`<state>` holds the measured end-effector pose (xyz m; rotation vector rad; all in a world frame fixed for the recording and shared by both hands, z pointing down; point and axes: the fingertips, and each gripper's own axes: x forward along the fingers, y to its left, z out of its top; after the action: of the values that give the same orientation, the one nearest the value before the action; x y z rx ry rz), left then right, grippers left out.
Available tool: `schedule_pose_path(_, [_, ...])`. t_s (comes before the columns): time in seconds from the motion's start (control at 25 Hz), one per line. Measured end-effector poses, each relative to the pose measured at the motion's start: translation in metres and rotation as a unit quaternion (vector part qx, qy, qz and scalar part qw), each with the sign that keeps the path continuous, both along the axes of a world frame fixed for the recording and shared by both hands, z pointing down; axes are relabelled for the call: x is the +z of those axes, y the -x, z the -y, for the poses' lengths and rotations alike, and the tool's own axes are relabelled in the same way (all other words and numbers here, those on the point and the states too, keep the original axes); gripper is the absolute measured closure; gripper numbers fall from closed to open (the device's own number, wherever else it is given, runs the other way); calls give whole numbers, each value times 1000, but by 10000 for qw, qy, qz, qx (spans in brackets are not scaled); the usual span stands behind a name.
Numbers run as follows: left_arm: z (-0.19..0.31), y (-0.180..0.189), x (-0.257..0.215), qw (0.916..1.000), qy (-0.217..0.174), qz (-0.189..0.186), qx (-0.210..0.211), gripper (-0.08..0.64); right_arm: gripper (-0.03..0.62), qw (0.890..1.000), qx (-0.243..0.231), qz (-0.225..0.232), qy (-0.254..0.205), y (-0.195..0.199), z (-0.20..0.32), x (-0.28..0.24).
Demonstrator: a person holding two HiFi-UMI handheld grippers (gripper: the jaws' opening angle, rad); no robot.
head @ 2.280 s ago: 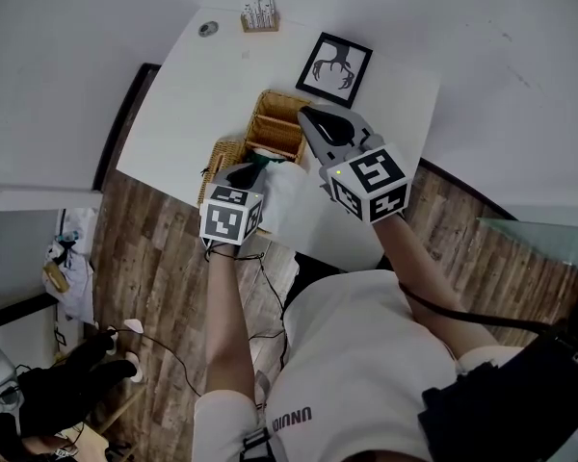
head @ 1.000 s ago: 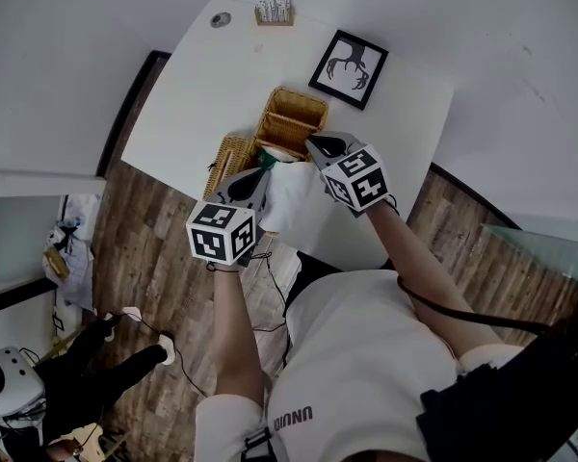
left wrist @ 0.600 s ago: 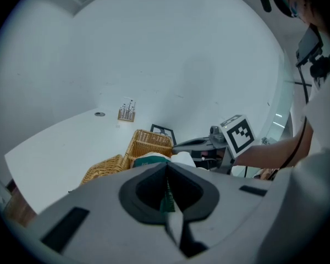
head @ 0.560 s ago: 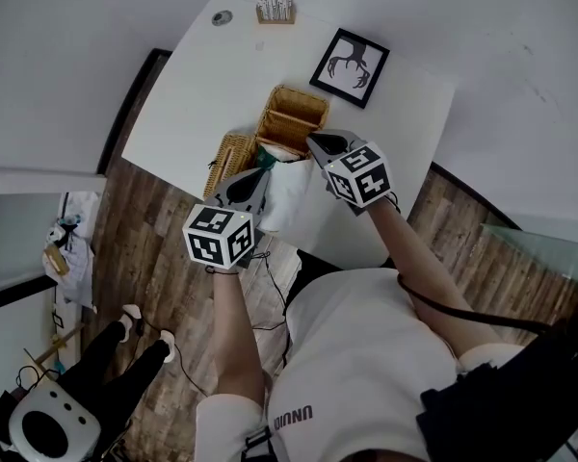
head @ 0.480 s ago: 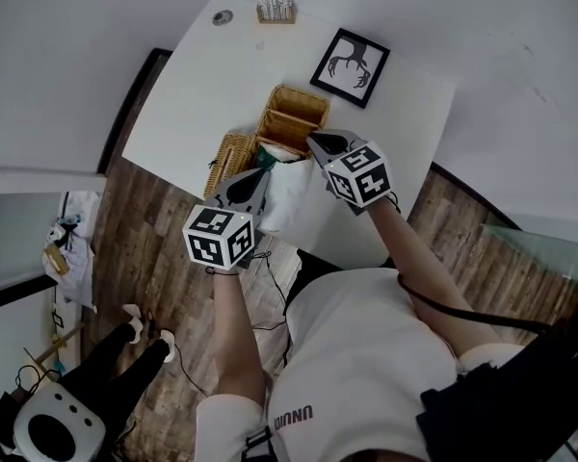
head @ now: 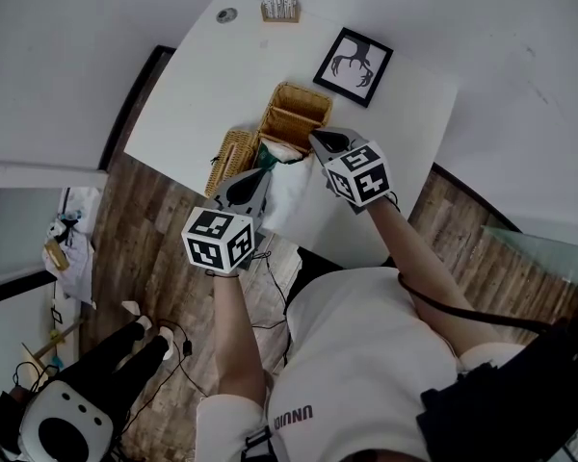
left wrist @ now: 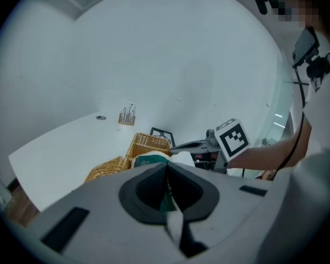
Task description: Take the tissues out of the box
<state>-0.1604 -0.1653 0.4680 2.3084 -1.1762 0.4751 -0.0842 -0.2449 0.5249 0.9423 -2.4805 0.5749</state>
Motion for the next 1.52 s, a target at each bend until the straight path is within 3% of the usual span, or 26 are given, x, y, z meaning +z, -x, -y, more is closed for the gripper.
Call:
schedule_pose_path(0.56, [-6,3,-12,9999,-113,-62,-41,549,574,10000,47,-41,-47,1,2,1])
schedule_pose_path(0.72, [-3,4,-25,9993,-277,-220,-130,549,574,9999,95,-9,-43,1,4,1])
schedule_pose_path(1.04, [4,5,-47,9979,-585,-193,-174,549,574,9999,115,0,-46,2,3,1])
schedule_pose_path(1.52, [1,12,-59,9962,-723,-325,-350,549,572,9996,173,-186,-96,0,3,-1])
